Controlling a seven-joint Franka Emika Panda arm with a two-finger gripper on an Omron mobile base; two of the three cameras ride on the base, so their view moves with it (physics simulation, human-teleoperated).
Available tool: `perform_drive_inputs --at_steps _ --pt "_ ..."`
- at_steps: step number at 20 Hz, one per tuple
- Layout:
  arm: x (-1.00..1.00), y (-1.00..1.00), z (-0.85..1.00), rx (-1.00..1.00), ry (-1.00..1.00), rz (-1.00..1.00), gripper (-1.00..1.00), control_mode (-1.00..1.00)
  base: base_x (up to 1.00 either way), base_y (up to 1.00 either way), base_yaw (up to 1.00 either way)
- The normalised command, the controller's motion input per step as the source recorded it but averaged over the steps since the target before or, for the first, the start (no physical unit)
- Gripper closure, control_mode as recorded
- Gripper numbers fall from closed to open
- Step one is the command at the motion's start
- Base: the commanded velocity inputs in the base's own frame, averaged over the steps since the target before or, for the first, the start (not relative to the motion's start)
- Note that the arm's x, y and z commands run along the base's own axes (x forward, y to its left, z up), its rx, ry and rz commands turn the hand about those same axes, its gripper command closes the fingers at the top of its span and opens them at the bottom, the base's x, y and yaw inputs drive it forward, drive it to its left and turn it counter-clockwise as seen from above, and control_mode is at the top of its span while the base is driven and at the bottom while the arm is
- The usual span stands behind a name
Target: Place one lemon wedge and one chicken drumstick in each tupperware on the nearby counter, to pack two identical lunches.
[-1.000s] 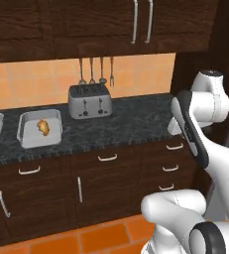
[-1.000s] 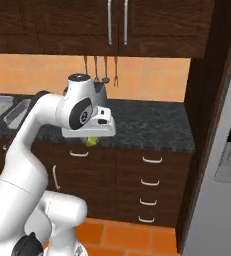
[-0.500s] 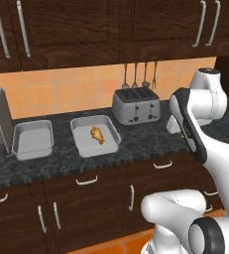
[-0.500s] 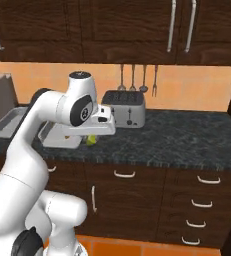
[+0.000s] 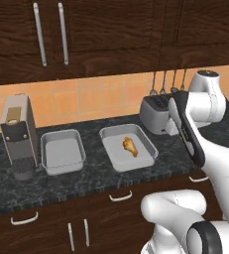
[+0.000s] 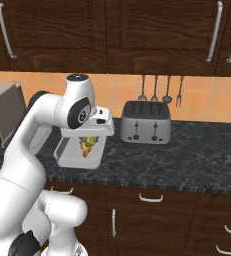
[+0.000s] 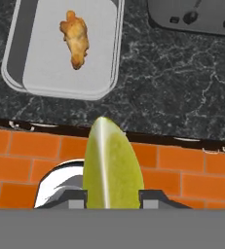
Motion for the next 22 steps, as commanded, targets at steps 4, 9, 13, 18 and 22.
perform_drive_inputs --at_steps 4,9,13,18,22 --pt "0.18 0.15 -0.14 0.01 -0.02 0.01 1.00 -1.00 0.04 0.07 0.00" --pt "0.65 0.68 -0.50 0.08 -0.12 0.10 1.00 -1.00 0.00 0.00 0.00" --pt "0.90 0.80 -0.85 0.01 -0.15 0.02 1.00 -1.00 0.00 0.00 0.00" --pt "0.88 0.75 -0.80 -0.05 0.03 0.00 1.00 -1.00 0.00 0.00 0.00" --pt "0.82 0.44 -0.07 -0.15 0.43 0.00 1.00 -1.00 0.00 0.00 0.00"
